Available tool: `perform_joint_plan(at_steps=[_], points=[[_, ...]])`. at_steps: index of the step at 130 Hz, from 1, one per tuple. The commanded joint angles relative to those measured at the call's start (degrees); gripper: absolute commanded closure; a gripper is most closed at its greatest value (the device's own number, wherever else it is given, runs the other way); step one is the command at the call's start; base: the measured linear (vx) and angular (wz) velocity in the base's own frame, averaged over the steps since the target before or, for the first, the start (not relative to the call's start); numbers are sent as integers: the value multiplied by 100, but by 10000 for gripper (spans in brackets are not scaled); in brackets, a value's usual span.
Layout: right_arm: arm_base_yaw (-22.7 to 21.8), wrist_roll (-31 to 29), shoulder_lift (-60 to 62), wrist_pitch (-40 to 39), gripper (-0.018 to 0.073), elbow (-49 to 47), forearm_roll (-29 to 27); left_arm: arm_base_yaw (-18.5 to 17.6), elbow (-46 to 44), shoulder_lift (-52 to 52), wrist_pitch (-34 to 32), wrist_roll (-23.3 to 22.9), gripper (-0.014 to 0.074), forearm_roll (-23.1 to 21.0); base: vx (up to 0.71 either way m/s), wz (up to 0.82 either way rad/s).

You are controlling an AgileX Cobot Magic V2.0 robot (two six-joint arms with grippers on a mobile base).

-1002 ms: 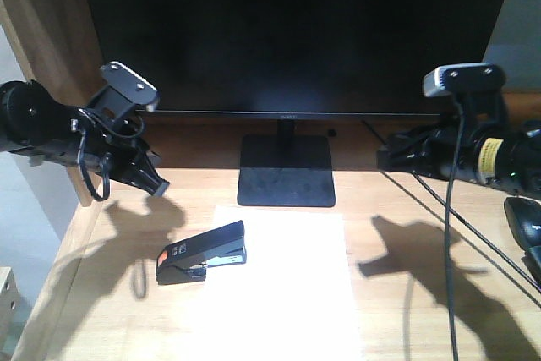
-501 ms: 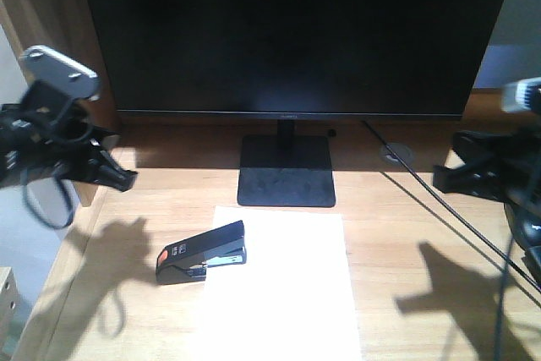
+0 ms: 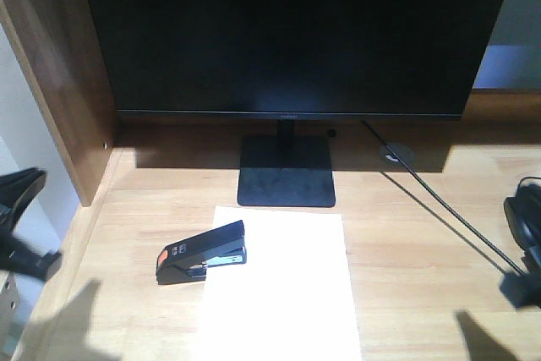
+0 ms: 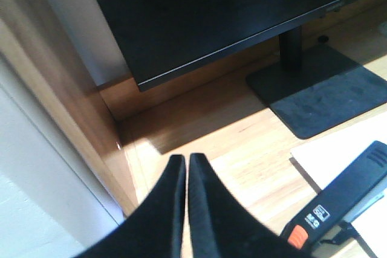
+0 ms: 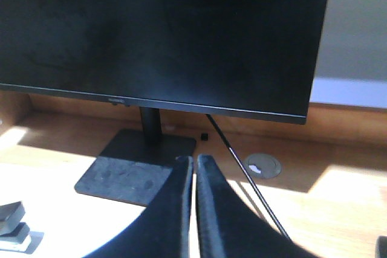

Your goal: Grab stapler and paper to desk for stapling

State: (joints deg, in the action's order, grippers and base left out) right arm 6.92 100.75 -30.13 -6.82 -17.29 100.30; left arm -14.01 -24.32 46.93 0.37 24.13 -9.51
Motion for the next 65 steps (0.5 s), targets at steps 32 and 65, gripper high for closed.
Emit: perform_joint_plan(at_steps=[32,65], points=[[6,-35,1294,119,565,646,260,-16,852,-1676,-638,-65,603,-76,0,0],[6,-40,1305,119,565,646,271,-16,931,-1929,-577,-65,603,-63,0,0]])
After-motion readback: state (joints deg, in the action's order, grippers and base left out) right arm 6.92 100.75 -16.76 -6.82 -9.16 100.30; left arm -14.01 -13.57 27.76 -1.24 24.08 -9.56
